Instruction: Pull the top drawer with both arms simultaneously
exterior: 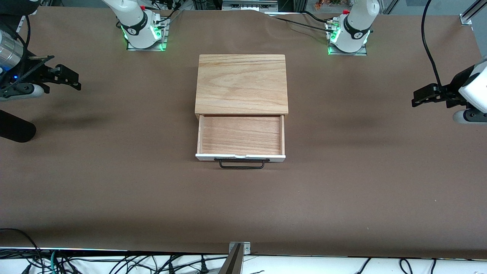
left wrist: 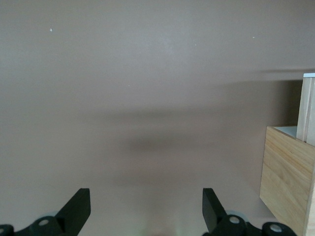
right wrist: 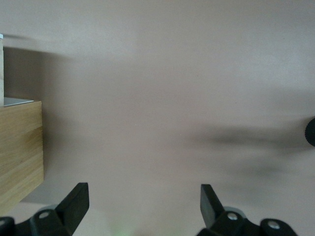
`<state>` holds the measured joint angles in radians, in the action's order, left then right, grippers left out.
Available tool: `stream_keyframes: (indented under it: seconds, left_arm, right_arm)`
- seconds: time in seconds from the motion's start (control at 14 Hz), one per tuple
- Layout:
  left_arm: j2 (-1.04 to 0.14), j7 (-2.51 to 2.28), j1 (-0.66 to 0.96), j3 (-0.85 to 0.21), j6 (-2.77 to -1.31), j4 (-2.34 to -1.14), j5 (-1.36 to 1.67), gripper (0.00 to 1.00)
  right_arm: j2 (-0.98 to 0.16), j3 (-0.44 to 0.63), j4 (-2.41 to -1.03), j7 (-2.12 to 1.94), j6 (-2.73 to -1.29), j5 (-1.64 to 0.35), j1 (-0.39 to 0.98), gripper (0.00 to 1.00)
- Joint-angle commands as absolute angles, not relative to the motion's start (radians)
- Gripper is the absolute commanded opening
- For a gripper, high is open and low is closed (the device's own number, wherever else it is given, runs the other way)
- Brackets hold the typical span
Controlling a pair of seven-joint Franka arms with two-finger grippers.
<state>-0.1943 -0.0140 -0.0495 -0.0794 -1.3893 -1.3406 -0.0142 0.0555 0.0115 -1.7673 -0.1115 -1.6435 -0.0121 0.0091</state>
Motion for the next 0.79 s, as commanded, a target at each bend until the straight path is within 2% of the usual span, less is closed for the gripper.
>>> stream_keyframes:
  seconds: [0.0, 0.71]
  left_arm:
    - [-0.169, 0.011, -0.061, -0.081, -1.394, -1.374, 0.015, 1.00]
    - [-0.209, 0.008, -0.060, -0.081, -1.394, -1.333, 0.015, 1.00]
  right_arm:
    - [0.006, 0.011, -1.703, -0.106, -1.620, 0.002, 0.008, 1.00]
    - [0.002, 0.009, -1.697, -0.104, -1.597, 0.002, 0.006, 1.00]
